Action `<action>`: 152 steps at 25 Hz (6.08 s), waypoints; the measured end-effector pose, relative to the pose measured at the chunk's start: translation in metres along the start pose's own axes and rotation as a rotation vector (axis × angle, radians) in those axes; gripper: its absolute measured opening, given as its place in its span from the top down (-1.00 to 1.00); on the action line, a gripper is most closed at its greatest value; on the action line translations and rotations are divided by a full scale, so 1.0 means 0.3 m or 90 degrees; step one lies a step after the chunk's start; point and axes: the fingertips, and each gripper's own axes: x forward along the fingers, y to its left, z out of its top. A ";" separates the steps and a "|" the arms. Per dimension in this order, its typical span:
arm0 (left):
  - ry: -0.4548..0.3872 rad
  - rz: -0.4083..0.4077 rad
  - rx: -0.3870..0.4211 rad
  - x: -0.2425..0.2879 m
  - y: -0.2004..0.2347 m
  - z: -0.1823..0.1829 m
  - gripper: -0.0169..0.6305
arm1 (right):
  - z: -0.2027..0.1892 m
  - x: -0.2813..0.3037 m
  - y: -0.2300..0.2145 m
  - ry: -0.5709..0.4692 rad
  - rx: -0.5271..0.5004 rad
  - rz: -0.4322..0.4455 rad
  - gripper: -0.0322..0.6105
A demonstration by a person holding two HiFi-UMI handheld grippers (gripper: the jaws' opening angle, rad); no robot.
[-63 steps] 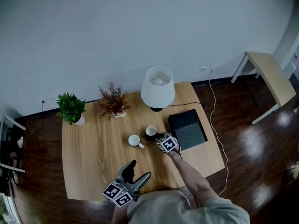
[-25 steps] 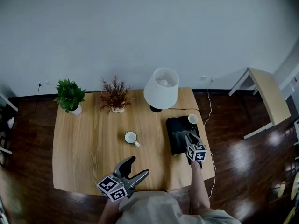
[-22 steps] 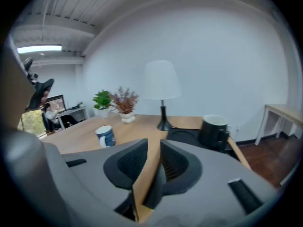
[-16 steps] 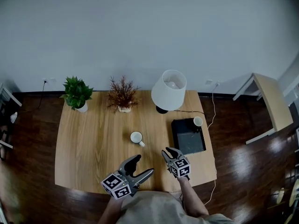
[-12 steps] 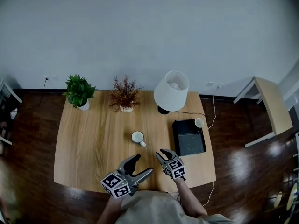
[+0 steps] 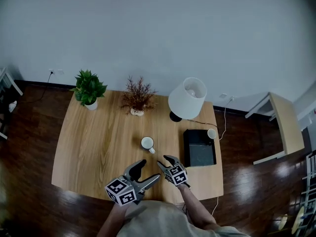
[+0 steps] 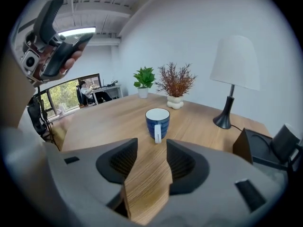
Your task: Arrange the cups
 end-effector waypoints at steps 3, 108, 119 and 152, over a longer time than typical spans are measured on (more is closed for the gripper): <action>-0.003 -0.002 -0.002 -0.001 -0.002 0.001 -0.22 | 0.004 0.065 -0.005 0.029 -0.018 0.006 0.25; 0.071 -0.077 0.018 0.113 -0.103 -0.067 -0.22 | 0.402 -0.617 -0.036 -0.346 0.026 -0.086 0.58; 0.051 -0.081 0.029 0.094 -0.106 -0.047 -0.20 | 0.418 -0.584 0.046 -0.346 0.023 -0.046 0.58; 0.056 -0.091 0.029 0.095 -0.130 -0.058 -0.20 | 0.431 -0.613 0.018 -0.348 0.020 -0.063 0.58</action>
